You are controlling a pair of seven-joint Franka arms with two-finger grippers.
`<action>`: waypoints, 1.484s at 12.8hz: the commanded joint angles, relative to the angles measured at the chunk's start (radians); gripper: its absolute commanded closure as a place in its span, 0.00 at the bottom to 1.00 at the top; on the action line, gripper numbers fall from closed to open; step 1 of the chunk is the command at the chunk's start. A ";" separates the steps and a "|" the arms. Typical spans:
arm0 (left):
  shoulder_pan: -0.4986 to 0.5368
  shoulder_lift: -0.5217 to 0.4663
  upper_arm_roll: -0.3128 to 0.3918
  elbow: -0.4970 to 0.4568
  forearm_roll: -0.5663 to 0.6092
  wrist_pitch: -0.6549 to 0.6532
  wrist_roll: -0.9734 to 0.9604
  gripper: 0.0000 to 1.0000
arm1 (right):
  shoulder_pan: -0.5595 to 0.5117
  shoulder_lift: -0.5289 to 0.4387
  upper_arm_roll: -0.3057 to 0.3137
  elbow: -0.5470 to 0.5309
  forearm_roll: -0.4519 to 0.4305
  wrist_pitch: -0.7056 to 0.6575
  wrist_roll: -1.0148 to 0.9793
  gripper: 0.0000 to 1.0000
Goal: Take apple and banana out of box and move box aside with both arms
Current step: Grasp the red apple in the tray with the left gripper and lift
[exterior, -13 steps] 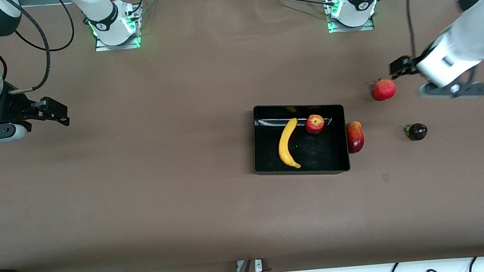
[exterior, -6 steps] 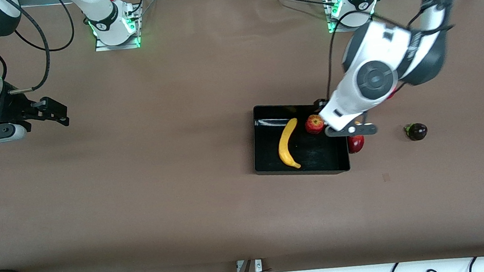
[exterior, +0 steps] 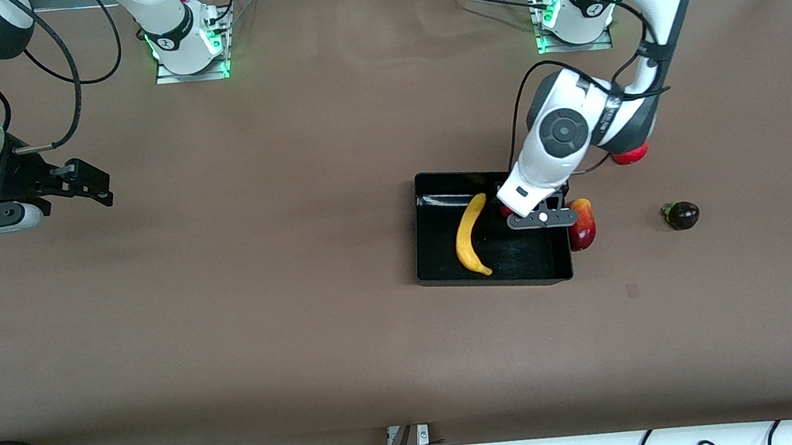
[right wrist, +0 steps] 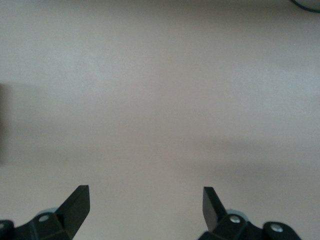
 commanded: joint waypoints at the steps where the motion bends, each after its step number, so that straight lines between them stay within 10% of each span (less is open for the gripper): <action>1: -0.050 0.011 0.009 -0.037 0.056 0.060 -0.079 0.00 | 0.000 0.004 -0.002 0.017 0.002 -0.007 0.008 0.00; 6: -0.044 0.072 0.009 -0.037 0.090 0.126 -0.082 0.00 | 0.000 0.004 -0.002 0.017 0.000 -0.007 0.008 0.00; 9: -0.044 0.071 0.009 -0.033 0.090 0.112 -0.101 0.63 | 0.000 0.004 -0.002 0.019 0.002 -0.007 0.008 0.00; 11: -0.041 0.047 0.017 -0.020 0.090 0.077 -0.092 0.82 | 0.000 0.004 -0.002 0.017 0.000 -0.007 0.008 0.00; 16: 0.026 -0.026 0.020 0.206 0.090 -0.341 0.026 0.77 | 0.000 0.004 -0.002 0.017 0.000 -0.007 0.008 0.00; 19: 0.147 -0.070 0.017 0.178 0.090 -0.402 0.295 0.77 | 0.000 0.004 -0.002 0.017 0.000 -0.007 0.008 0.00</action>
